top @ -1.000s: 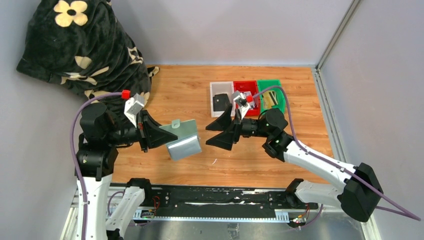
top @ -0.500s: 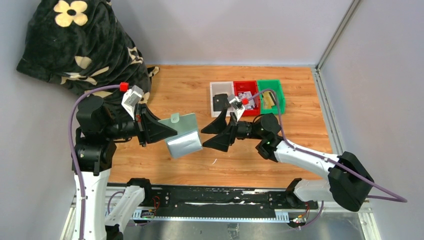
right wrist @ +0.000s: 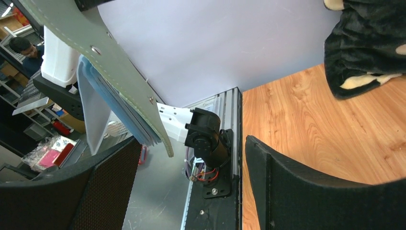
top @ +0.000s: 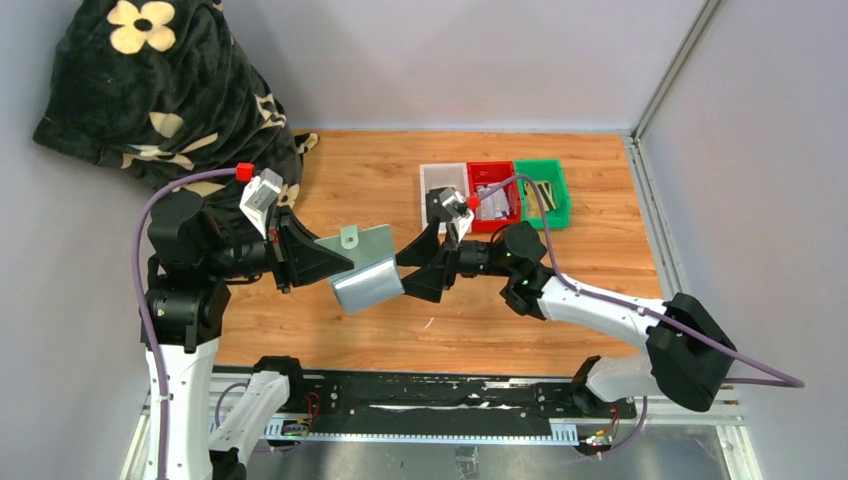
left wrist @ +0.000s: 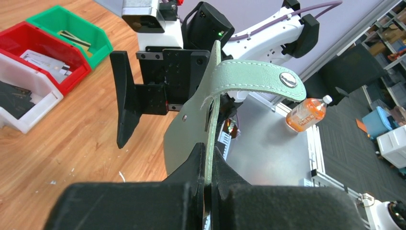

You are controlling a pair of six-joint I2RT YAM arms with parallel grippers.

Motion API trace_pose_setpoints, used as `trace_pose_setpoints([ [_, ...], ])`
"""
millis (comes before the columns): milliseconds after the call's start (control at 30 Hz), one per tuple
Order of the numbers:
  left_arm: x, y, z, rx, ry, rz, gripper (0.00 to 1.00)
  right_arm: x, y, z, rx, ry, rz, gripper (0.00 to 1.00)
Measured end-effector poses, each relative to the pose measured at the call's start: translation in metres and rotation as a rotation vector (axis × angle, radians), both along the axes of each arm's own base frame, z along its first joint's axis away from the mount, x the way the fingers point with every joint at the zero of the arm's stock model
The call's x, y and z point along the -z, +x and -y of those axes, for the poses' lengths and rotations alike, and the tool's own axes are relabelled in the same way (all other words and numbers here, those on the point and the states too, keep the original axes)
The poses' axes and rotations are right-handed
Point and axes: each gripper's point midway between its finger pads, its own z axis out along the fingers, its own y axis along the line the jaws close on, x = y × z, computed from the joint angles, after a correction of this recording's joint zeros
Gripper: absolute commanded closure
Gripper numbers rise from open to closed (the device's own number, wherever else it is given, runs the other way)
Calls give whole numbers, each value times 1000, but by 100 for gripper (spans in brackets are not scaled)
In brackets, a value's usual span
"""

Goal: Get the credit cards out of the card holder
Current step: Remove the credit card from the card holder.

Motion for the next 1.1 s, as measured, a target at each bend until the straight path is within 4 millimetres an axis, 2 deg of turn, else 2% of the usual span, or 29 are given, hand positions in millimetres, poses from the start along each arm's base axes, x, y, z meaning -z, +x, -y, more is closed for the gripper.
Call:
trace_pose_setpoints([
  [200,-2,-1,0,0,-2,-1,100,-17,2,-8,23,28,39,19],
  [533,-3,-1,0,1,-6,-17,100,-77,2,-18,62,131,157,24],
  [700,-3,-1,0,1,-6,-12,100,-104,-3,-15,43,189,169,51],
  [767,-3,-2,0,1,-6,-10,100,-111,-7,-14,21,204,156,58],
  [867,-3,-3,0,0,-6,-6,100,-114,-11,-13,0,210,138,64],
  [933,-3,-4,0,0,-7,-4,100,-114,-12,-13,-12,210,117,77],
  [967,-3,-3,0,-3,-6,-2,100,-114,-13,-13,-16,211,112,91],
  [1033,-1,-3,0,-13,-5,-2,98,-114,-14,-13,-28,214,101,99],
  [1067,0,-3,-1,-18,-4,-1,95,-113,-15,-13,-35,210,89,100],
  [1100,1,-3,-1,-25,-3,-1,88,-113,-16,-13,-40,207,78,100],
])
